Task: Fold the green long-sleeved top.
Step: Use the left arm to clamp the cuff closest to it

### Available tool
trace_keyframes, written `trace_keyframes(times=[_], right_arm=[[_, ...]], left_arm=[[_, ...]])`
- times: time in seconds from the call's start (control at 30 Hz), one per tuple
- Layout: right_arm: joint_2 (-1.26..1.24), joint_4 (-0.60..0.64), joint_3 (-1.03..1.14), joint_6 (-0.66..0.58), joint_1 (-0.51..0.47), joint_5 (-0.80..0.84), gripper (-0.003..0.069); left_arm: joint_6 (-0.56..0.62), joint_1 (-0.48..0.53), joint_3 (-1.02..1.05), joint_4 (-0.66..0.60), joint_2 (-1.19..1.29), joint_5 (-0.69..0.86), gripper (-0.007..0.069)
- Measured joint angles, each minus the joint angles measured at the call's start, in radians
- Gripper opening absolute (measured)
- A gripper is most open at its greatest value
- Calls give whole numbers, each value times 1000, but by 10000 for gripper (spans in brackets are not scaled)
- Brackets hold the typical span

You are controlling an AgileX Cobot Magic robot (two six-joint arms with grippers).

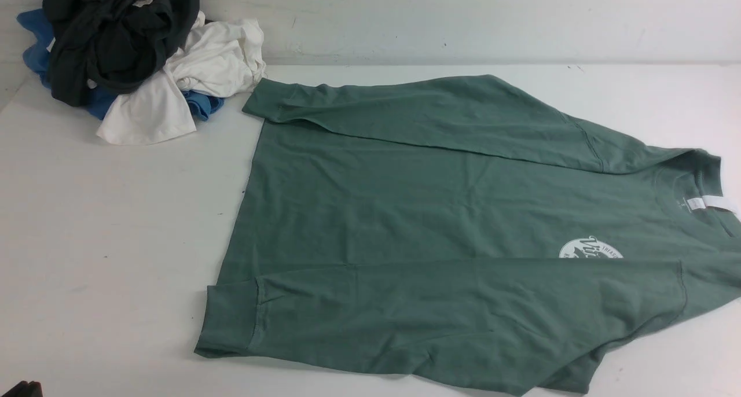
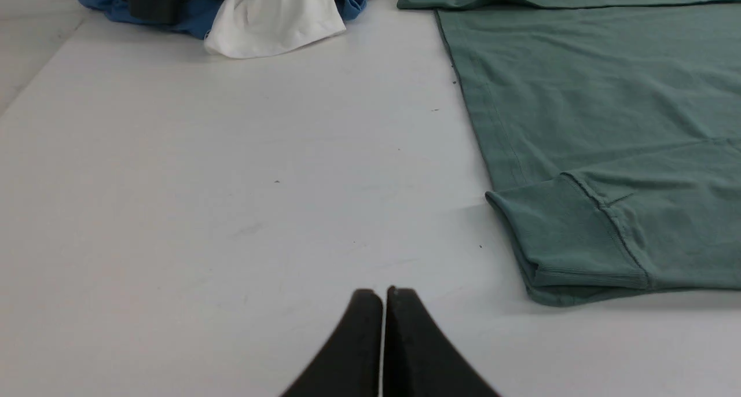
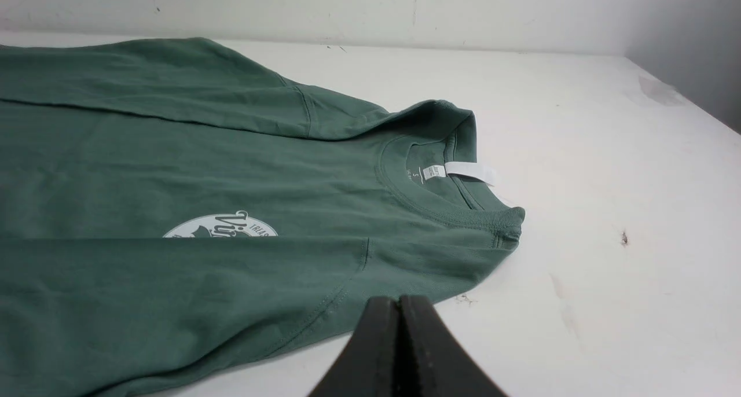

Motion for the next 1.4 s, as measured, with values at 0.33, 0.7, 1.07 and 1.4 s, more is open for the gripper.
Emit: trace_keyframes(times=[0.33,0.7,1.07,1.4], right_arm=[[0,0,0,0,0,0,-14],[0,0,0,0,0,0,-14],[0,-14,0,0,0,-11,-14],[0,-23,1,49,0,-467,-14]], left_arm=[[0,0,0,0,0,0,-7],[2,0,0,1,0,0,-7],[4,0,5,2,0,-69,-7],[1,0,6,0,0,-487,-7]])
